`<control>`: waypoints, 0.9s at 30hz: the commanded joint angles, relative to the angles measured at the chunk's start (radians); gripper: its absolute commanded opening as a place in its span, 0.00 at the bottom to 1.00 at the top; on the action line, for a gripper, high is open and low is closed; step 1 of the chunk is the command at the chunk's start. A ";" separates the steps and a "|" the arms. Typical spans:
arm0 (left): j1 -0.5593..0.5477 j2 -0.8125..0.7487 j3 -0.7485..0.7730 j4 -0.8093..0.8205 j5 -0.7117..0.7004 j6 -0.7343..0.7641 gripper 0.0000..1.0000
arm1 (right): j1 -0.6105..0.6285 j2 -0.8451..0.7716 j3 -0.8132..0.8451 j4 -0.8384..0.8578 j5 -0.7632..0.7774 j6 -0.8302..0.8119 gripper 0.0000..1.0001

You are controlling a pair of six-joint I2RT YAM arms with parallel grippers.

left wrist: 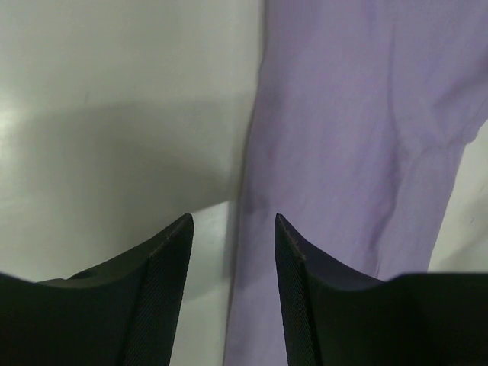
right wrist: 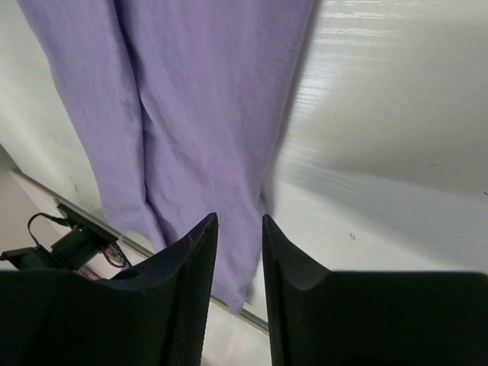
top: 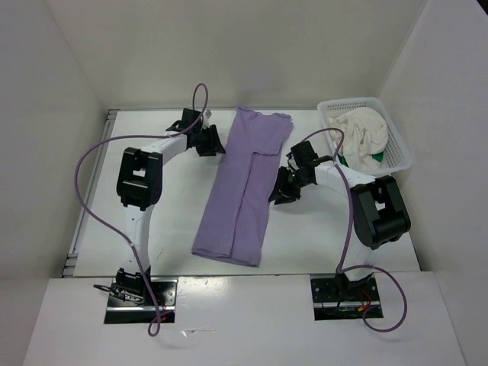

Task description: Fold and stack the t-shirts

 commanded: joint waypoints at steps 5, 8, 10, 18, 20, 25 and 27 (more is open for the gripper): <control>-0.039 0.174 0.215 0.032 0.086 -0.011 0.37 | -0.021 -0.045 0.025 0.023 -0.026 -0.007 0.36; -0.039 0.184 0.215 0.076 0.065 -0.048 0.13 | -0.021 -0.035 0.034 0.023 -0.026 -0.007 0.36; -0.039 0.164 0.215 0.076 0.002 -0.066 0.04 | -0.030 -0.024 0.044 0.023 -0.026 -0.007 0.36; 0.078 -0.032 0.021 0.138 -0.136 -0.152 0.00 | -0.039 0.018 0.062 0.023 -0.035 -0.045 0.36; 0.078 -0.051 -0.019 0.138 -0.158 -0.162 0.00 | -0.039 0.018 0.062 0.023 -0.046 -0.045 0.36; 0.087 -0.149 -0.172 0.202 -0.103 -0.186 0.56 | -0.039 0.018 0.035 0.032 -0.075 -0.036 0.36; 0.087 -0.244 -0.291 0.202 -0.103 -0.175 0.71 | -0.027 -0.014 -0.013 0.055 -0.075 -0.022 0.36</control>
